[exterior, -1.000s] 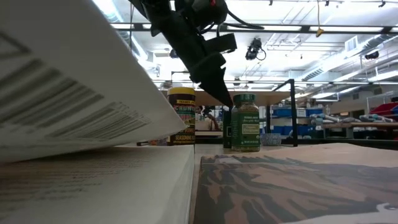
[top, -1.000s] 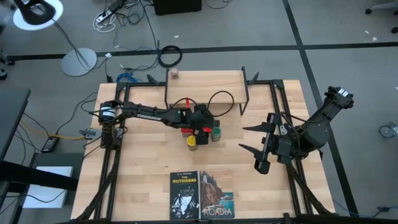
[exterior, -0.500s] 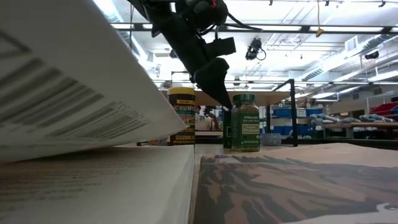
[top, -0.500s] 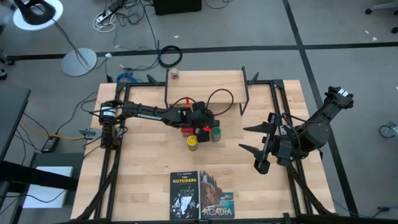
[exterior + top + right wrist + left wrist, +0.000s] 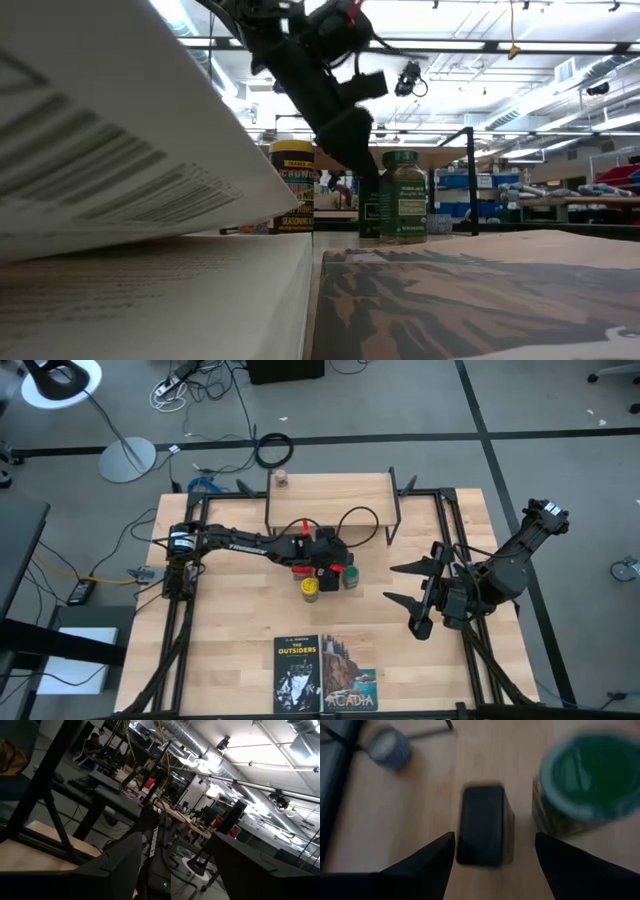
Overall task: Shelf spices
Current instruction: Put the black seasoning can on the shelf
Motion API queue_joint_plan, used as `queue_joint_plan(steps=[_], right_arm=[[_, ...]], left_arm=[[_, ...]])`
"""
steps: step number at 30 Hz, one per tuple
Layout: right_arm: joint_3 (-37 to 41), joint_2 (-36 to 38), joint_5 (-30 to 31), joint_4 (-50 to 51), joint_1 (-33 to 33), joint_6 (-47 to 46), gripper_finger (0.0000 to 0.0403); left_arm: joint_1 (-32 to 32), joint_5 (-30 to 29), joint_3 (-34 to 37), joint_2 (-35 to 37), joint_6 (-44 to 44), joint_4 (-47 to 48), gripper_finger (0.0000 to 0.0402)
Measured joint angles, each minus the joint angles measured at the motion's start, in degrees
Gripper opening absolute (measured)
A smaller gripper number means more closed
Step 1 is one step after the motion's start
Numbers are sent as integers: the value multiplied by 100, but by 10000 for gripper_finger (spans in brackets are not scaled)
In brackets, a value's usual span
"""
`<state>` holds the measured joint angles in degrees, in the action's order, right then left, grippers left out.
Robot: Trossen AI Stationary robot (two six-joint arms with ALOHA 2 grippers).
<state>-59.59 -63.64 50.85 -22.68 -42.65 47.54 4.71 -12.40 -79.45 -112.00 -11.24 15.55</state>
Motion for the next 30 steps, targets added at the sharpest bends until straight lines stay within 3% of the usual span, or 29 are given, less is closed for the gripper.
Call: queue_joint_plan(steps=[8,15,19,26,30], right_arm=[[-2,2,2,12,0,-29,238],[-2,2,39,1,0,-84,238],[-2,2,48,3,0,-90,238],[-2,2,50,-14,0,-98,238],[-2,2,55,23,0,-143,238]], left_arm=[[164,142,1,-227,122,-89,280],[206,615,-3,-249,248,-175,273],[208,662,-3,-248,248,-257,239],[209,671,-3,-248,251,-301,127],[164,494,-176,-248,257,-111,122]])
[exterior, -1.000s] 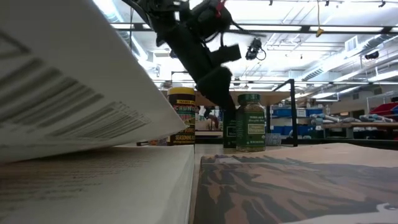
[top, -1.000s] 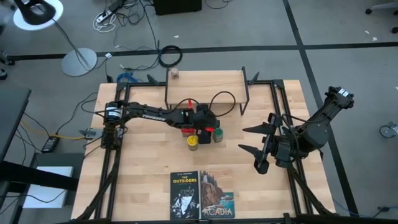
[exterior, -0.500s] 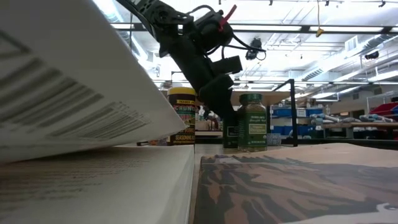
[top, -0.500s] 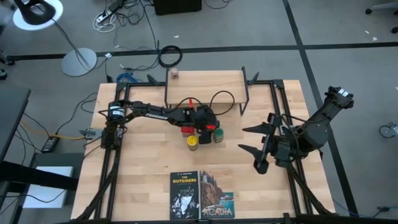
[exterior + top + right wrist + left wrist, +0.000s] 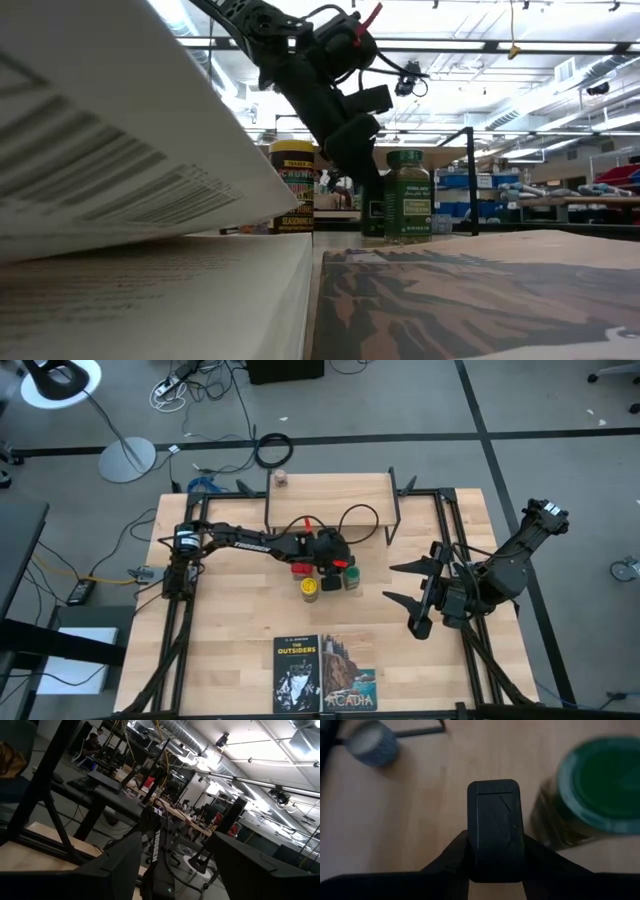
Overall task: Shelf spices
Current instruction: Put the black seasoning can on the shelf
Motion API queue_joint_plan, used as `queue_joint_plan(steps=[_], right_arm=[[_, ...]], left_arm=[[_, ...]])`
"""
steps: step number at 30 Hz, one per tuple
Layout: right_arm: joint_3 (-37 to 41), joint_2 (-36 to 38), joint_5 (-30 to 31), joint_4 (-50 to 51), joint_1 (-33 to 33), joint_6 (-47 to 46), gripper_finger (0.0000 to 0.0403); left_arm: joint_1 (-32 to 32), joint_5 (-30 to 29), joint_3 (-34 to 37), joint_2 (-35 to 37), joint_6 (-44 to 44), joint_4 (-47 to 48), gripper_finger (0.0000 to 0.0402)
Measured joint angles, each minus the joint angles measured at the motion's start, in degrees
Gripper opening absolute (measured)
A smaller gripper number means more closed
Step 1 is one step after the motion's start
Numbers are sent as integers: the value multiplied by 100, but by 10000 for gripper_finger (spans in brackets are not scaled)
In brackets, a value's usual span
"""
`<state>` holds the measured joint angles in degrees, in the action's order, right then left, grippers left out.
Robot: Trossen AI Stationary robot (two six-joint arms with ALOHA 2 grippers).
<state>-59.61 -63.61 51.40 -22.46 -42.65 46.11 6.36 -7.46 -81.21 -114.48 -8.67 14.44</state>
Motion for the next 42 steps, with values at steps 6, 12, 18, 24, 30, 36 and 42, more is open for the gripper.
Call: queue_joint_plan(steps=[6,12,18,24,30,36,42], right_arm=[[0,0,2,6,0,2,238],[0,-1,2,7,0,0,238],[0,-2,2,11,-2,-2,238],[0,-2,2,18,-9,-149,238],[0,-2,2,36,-10,-164,238],[0,-2,0,191,-11,-229,238],[0,-4,-1,359,-11,-238,238]], left_arm=[[-77,-369,-705,31,-6,855,122],[-220,-591,-1440,31,-285,1658,122],[-255,-772,-2299,41,-600,2571,122],[25,-711,-3098,44,-752,3446,122],[420,-507,-3837,43,-1229,4181,122],[1357,-177,-4281,44,-1568,4649,122],[2360,830,-4352,43,-1928,4591,122]])
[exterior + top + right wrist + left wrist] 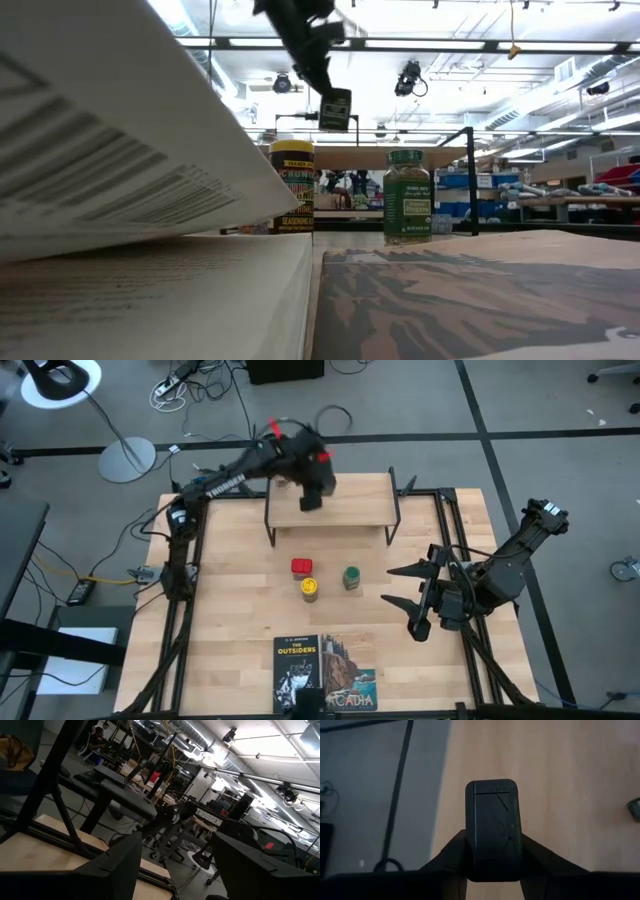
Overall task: Shelf spices
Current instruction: Put the black seasoning can on the shelf
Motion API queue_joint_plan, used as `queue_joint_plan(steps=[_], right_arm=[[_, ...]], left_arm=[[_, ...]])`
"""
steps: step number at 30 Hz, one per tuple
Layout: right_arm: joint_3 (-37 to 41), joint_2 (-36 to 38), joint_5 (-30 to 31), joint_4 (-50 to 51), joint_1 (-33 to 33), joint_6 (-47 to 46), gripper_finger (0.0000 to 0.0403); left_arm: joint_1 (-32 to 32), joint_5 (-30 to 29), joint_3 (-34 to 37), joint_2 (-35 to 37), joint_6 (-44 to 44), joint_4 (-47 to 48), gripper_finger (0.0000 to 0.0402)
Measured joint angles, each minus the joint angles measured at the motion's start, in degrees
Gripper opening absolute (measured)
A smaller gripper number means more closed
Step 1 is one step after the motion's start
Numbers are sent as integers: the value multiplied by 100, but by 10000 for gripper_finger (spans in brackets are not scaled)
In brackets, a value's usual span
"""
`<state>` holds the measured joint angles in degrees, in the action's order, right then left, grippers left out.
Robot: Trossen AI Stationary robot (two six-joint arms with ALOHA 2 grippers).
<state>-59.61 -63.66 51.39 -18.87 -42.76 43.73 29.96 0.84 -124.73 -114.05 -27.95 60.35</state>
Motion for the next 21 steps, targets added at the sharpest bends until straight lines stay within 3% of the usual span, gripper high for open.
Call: queue_joint_plan(steps=[9,21], right_arm=[[0,0,1,30,0,37,238],[0,0,1,28,7,83,238]], left_arm=[[1036,1194,28,-1,-295,115,122],[1448,1234,44,-34,-505,389,122]])
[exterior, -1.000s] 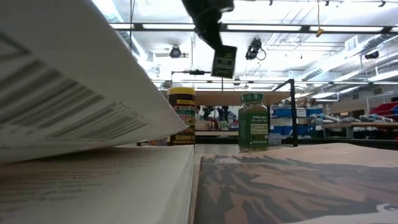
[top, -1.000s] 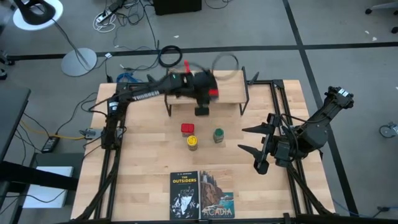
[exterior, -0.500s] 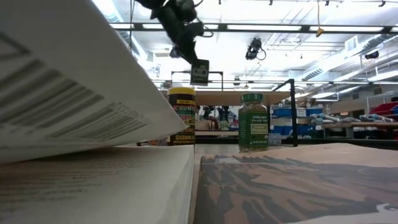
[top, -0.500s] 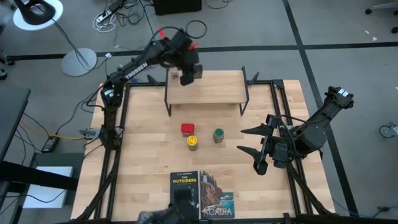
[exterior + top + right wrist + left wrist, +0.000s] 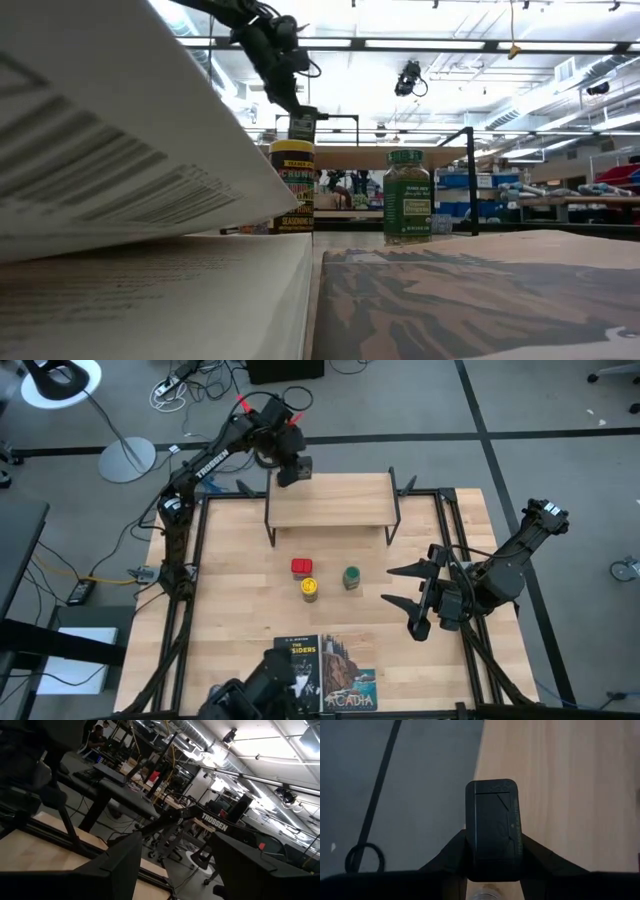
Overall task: Shelf spices
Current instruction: Put the black seasoning can on the shelf
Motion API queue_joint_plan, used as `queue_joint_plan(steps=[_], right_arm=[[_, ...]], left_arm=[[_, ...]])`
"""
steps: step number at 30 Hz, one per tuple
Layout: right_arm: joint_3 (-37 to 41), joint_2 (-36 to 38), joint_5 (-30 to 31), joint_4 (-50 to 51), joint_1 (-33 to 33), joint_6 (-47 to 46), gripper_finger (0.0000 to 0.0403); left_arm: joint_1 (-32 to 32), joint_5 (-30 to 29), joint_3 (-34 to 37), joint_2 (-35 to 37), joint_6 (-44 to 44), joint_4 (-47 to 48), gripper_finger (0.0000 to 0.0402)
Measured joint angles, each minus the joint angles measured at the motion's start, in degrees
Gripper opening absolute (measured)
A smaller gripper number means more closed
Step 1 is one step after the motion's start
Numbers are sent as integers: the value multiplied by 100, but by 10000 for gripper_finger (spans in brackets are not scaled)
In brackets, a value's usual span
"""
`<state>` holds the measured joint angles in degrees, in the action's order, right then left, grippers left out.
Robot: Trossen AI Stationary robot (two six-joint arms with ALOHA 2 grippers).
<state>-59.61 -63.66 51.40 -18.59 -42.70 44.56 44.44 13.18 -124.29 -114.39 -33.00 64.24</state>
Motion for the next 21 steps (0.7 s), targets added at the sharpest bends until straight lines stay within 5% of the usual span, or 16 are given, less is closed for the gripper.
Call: queue_joint_plan(steps=[21], right_arm=[[0,2,0,2,2,8,238]], left_arm=[[117,46,90,-299,-8,-22,122]])
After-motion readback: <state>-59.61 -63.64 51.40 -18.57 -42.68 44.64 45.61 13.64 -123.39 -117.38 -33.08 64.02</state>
